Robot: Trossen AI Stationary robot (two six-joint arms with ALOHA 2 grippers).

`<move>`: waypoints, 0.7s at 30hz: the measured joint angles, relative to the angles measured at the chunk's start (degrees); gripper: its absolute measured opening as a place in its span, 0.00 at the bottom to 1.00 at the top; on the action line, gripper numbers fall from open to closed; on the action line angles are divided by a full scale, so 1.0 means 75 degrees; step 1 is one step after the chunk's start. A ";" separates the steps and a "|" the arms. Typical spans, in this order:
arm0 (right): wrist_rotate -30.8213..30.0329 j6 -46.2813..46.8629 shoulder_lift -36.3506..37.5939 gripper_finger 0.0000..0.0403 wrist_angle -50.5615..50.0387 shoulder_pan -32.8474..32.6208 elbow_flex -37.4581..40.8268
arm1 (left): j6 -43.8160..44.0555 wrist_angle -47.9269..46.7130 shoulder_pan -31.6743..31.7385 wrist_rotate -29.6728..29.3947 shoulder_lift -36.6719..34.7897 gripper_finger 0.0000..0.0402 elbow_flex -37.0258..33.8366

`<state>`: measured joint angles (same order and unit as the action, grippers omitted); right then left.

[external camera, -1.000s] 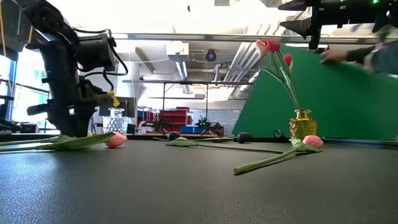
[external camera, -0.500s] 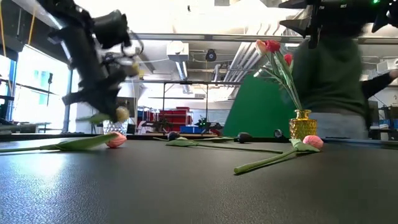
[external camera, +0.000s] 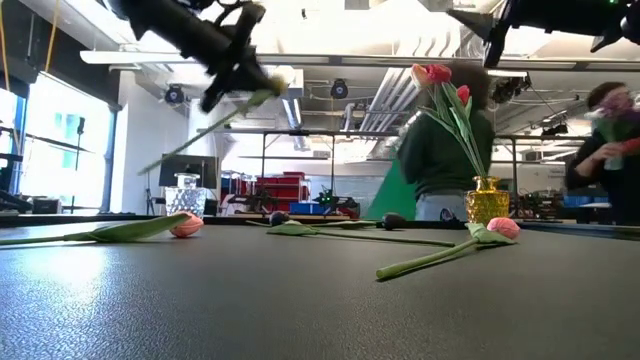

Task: Sort flowers into vase by color
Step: Put the orange flower into the yellow flower vase

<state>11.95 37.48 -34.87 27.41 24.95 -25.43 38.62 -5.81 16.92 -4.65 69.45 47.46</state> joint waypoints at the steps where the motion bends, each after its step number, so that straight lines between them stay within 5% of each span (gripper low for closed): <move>1: 0.0144 0.0067 0.0000 0.52 0.0100 0.0000 0.0000 | -0.0083 0.0442 0.0042 0.0141 0.0001 0.00 0.0000; 7: 0.0619 -0.0116 -0.0063 0.52 0.0261 -0.0003 0.0000 | -0.0992 0.2715 0.0095 -0.0139 0.0325 0.00 0.0006; 12: 0.0693 -0.0188 -0.0340 0.52 0.0269 -0.0178 0.0000 | -0.1231 0.4440 0.0086 0.0831 0.1016 0.00 0.0012; 21: 0.0660 -0.0174 -0.0830 0.52 0.1002 -0.0908 0.0000 | -0.2123 0.4480 -0.0196 0.2249 0.2074 0.00 0.1236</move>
<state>16.90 36.18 -41.10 34.92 18.14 -25.43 22.70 27.79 15.45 12.21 85.00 56.73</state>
